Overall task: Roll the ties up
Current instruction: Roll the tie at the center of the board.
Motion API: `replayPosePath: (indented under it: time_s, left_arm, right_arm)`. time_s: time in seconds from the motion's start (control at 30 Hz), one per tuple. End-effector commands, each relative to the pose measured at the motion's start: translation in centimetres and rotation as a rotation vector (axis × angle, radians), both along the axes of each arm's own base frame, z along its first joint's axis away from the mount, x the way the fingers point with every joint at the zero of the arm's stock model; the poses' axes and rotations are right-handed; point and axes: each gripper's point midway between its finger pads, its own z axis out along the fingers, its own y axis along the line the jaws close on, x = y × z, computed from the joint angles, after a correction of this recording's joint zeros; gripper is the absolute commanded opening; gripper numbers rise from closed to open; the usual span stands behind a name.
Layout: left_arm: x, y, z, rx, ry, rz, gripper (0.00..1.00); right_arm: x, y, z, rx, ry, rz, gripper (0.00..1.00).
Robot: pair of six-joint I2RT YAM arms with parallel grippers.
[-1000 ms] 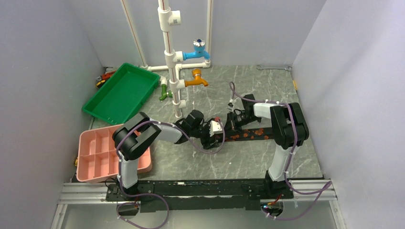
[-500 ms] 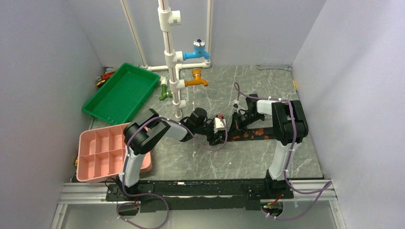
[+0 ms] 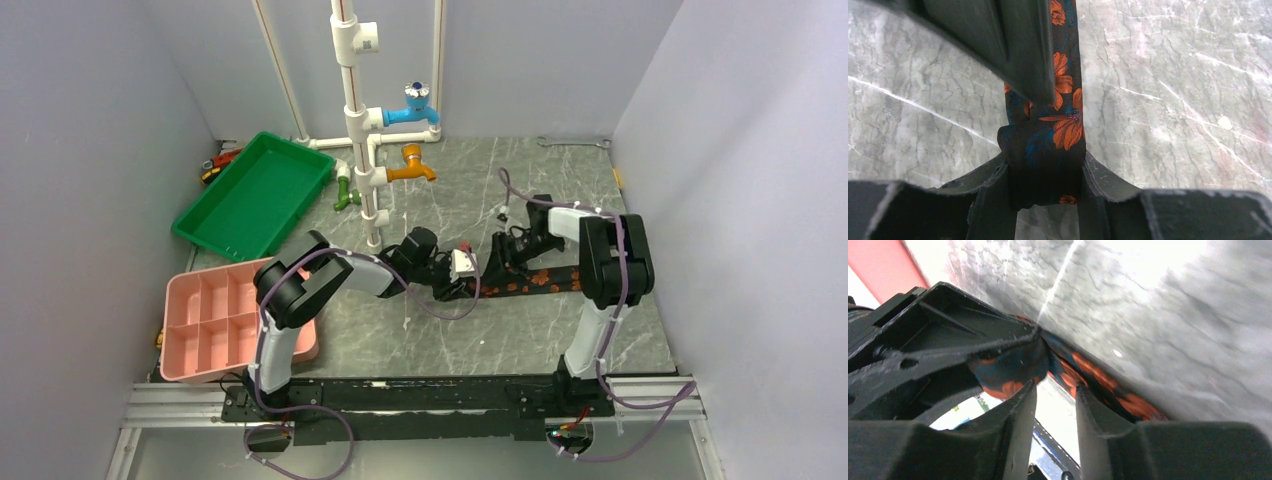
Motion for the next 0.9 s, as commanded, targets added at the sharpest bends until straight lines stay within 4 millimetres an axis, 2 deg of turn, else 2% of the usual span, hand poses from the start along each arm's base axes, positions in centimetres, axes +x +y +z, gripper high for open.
replayPosePath:
  time_s: [0.0, 0.13, 0.3, 0.4, 0.53, 0.63, 0.67, 0.73, 0.87]
  left_arm:
    - [-3.9, 4.9, -6.3, 0.292, 0.128, -0.004, 0.26]
    - [-4.1, 5.0, -7.1, 0.348, 0.099, -0.011, 0.27]
    - [-3.7, 4.6, -7.7, 0.386, 0.095, -0.009, 0.29]
    - [-3.7, 4.7, -7.8, 0.401, 0.105, -0.013, 0.30]
    - [-4.0, 4.8, -7.9, 0.401, 0.111, -0.023, 0.32]
    - [-3.9, 4.8, -7.8, 0.399, 0.102, -0.030, 0.35]
    - [-4.0, 4.7, -7.7, 0.395, 0.102, -0.038, 0.39]
    - [-3.7, 4.4, -7.3, 0.379, 0.098, -0.036, 0.53]
    - [-2.4, 3.2, -5.0, 0.257, 0.077, -0.026, 0.67]
  right_arm:
    - [0.4, -2.1, 2.9, 0.023, -0.088, 0.004, 0.43]
    - [-0.3, -0.5, 4.9, 0.131, -0.090, -0.012, 0.57]
    - [-0.4, 1.8, 4.4, 0.178, -0.055, -0.013, 0.55]
    - [-0.5, 2.3, 3.2, 0.151, -0.053, 0.010, 0.51]
    - [-0.5, 1.9, 0.9, 0.091, -0.043, 0.033, 0.38]
    - [-0.1, 1.5, 0.1, 0.063, -0.051, 0.027, 0.14]
    - [0.0, 1.3, -0.2, 0.047, -0.053, 0.027, 0.00]
    - [-0.2, 0.8, -0.8, 0.017, -0.040, 0.030, 0.00]
    - [-0.7, -0.5, -2.1, -0.048, 0.006, 0.022, 0.00]
